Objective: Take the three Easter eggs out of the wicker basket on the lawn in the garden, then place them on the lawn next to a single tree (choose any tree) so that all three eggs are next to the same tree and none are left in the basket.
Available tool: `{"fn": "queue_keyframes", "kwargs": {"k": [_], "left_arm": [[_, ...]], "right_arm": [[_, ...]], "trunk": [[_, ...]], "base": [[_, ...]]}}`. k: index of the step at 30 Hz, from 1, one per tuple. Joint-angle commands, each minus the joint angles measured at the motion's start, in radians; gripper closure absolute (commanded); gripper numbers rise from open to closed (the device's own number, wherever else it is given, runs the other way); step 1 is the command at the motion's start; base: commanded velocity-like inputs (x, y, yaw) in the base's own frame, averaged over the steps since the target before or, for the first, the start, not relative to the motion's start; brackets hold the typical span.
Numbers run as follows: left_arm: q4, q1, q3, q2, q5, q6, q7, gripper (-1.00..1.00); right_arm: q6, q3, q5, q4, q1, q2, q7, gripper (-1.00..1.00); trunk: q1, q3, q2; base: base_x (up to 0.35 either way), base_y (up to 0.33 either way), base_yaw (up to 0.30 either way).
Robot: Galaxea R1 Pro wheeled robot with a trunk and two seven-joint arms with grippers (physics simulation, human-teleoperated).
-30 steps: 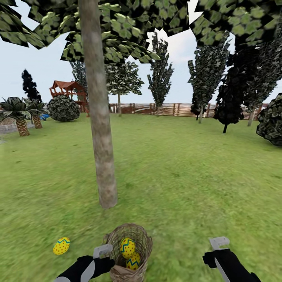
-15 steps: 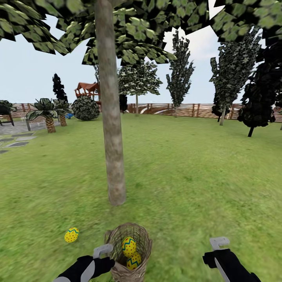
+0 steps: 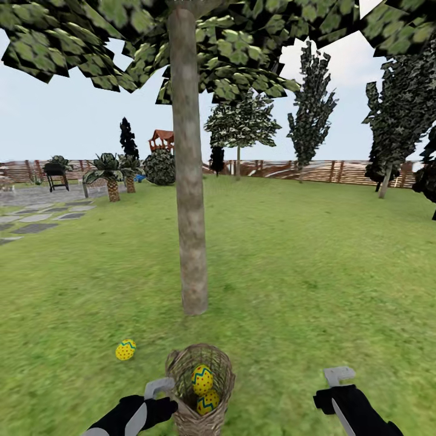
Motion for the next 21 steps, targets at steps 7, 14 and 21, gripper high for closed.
{"fn": "queue_keyframes", "kwargs": {"k": [7, 14, 21], "left_arm": [[-0.002, -0.001, 0.005, -0.001, 0.003, 0.007, -0.001, -1.00], [-0.002, -0.001, 0.005, -0.001, 0.003, 0.006, -0.002, -1.00], [-0.004, -0.001, 0.005, -0.001, 0.003, 0.006, -0.002, -1.00]], "right_arm": [[0.005, 0.005, 0.003, -0.001, 0.000, -0.001, -0.003, -1.00], [0.005, 0.005, 0.003, -0.001, 0.000, -0.001, -0.003, -1.00], [0.005, 0.005, 0.003, -0.001, 0.000, -0.001, -0.003, -1.00]], "trunk": [[-0.027, 0.020, 0.048], [-0.054, 0.042, 0.097], [-0.080, 0.064, 0.146]], "base": [[0.000, -0.344, 0.294], [0.000, -0.344, 0.294], [0.000, -0.343, 0.294]]}}
